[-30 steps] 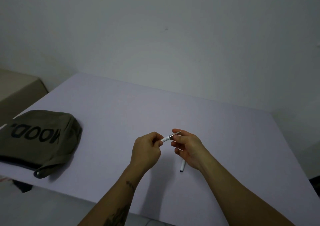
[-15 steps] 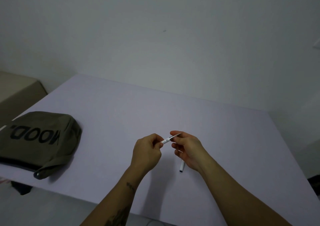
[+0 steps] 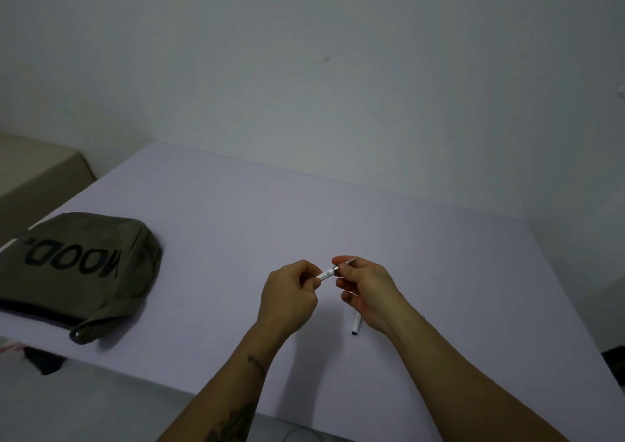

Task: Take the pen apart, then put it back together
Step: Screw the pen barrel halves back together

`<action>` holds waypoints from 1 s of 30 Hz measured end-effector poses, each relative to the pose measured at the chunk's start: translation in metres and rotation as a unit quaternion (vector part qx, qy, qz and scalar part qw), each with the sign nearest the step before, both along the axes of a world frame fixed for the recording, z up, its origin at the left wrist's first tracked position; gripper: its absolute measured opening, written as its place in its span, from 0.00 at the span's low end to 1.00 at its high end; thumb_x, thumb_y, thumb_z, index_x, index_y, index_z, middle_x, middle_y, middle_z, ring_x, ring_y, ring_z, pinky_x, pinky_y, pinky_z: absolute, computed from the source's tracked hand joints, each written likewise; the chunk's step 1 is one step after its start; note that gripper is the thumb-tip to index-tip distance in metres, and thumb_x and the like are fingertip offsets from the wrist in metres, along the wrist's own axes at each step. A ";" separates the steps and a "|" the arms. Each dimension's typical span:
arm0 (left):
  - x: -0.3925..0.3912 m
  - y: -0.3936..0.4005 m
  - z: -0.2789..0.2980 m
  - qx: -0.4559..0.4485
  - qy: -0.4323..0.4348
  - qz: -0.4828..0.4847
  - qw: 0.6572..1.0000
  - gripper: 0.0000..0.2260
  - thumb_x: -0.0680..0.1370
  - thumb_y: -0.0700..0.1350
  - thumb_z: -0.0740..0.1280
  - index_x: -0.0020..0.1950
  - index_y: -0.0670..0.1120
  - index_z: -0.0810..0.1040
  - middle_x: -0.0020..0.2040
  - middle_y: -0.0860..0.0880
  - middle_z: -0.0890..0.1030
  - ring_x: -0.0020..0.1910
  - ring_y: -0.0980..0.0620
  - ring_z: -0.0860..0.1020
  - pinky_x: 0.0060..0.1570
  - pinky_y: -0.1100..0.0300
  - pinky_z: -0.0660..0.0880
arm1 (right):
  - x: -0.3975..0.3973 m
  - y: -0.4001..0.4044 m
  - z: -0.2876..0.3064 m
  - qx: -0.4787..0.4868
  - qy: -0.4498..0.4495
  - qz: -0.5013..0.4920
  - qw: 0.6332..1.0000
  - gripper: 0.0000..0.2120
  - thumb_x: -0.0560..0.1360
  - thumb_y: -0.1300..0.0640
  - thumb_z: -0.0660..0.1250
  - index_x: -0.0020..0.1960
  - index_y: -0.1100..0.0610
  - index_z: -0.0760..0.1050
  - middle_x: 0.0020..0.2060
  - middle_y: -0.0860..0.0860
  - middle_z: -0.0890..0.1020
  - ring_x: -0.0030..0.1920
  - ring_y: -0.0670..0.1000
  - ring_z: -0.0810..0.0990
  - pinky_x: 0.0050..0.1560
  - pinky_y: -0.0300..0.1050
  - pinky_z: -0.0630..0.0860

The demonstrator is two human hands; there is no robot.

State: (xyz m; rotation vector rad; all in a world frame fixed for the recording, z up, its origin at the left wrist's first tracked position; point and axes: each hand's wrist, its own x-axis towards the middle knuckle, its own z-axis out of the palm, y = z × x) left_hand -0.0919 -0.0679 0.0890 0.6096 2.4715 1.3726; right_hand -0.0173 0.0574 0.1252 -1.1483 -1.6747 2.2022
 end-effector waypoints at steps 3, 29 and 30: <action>0.000 0.000 -0.001 -0.001 -0.003 0.000 1.000 0.08 0.77 0.40 0.68 0.43 0.54 0.79 0.36 0.55 0.80 0.35 0.54 0.79 0.35 0.66 0.75 | 0.001 0.002 0.000 -0.034 0.017 0.000 0.999 0.11 0.79 0.64 0.63 0.55 0.57 0.83 0.48 0.55 0.83 0.48 0.54 0.79 0.45 0.47 0.77; -0.008 0.005 -0.009 -0.005 -0.015 -0.005 1.000 0.09 0.77 0.40 0.68 0.43 0.55 0.79 0.36 0.56 0.80 0.35 0.54 0.79 0.36 0.66 0.75 | -0.009 0.006 -0.006 -0.046 0.020 -0.030 0.998 0.13 0.76 0.67 0.67 0.58 0.55 0.79 0.50 0.57 0.85 0.50 0.54 0.81 0.50 0.50 0.76; -0.008 0.005 -0.009 -0.005 -0.015 -0.006 1.000 0.09 0.77 0.40 0.68 0.43 0.55 0.79 0.36 0.56 0.80 0.35 0.54 0.79 0.36 0.66 0.75 | -0.010 0.006 -0.007 -0.037 0.013 -0.039 0.998 0.14 0.76 0.67 0.68 0.59 0.56 0.78 0.49 0.57 0.84 0.48 0.54 0.80 0.49 0.50 0.77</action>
